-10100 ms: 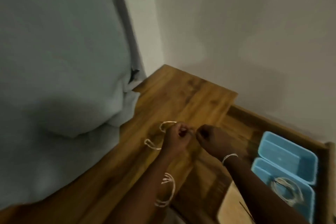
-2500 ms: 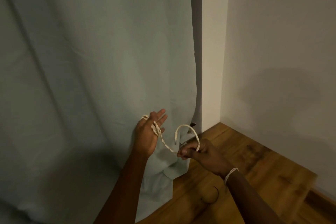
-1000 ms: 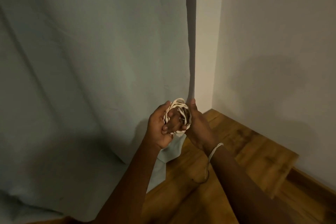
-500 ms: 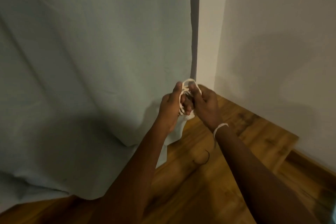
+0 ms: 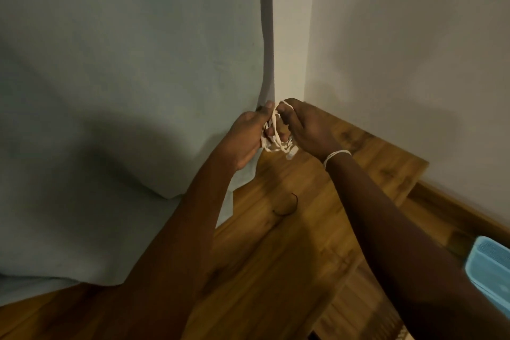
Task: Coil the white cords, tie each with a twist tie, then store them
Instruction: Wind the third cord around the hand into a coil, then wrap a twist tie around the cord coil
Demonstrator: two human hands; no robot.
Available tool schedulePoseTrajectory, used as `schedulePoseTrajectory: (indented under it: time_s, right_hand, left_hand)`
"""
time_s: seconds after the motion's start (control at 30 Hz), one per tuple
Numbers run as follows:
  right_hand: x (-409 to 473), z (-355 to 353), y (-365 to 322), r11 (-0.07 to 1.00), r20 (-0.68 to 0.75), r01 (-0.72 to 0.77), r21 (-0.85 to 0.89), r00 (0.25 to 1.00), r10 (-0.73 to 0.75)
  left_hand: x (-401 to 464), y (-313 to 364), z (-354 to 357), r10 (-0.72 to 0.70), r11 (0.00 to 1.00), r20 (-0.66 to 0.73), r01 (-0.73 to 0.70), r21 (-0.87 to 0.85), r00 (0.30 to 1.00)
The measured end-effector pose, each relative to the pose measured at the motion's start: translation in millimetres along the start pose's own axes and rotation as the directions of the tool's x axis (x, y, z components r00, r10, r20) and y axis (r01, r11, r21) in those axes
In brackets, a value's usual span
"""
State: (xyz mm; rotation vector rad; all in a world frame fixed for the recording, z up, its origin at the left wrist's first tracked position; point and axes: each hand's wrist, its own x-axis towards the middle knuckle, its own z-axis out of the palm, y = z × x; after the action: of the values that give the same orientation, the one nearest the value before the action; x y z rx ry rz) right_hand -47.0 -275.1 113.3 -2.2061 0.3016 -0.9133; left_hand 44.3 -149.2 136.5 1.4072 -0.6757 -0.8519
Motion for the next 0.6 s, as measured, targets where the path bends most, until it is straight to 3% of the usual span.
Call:
schedulePoseTrajectory:
  time_s: [0.13,0.3,0.47,0.6]
  right_hand:
    - [3,2,20,1.000,0.009,0.029,-0.013,1.000,-0.028]
    - [6,16,44,0.997,-0.017,0.049,0.058,0.999,-0.048]
    - [0,45,60,0.946,-0.113,-0.086,0.313,0.985,0.127]
    - [-15,73,69,0.848,-0.172,-0.191,0.494,0.935,0.311]
  left_hand:
    - [13,-17,1,0.004,0.971,0.095,0.019,-0.238,0.995]
    - [31,-37,-1,0.036,0.976,0.081,-0.018,-0.219,0.996]
    - [43,-49,-2,-0.052,0.900,0.084,0.084,-0.428,0.995]
    - [54,-62,-6,-0.137,0.909,0.057,0.149,-0.390,0.989]
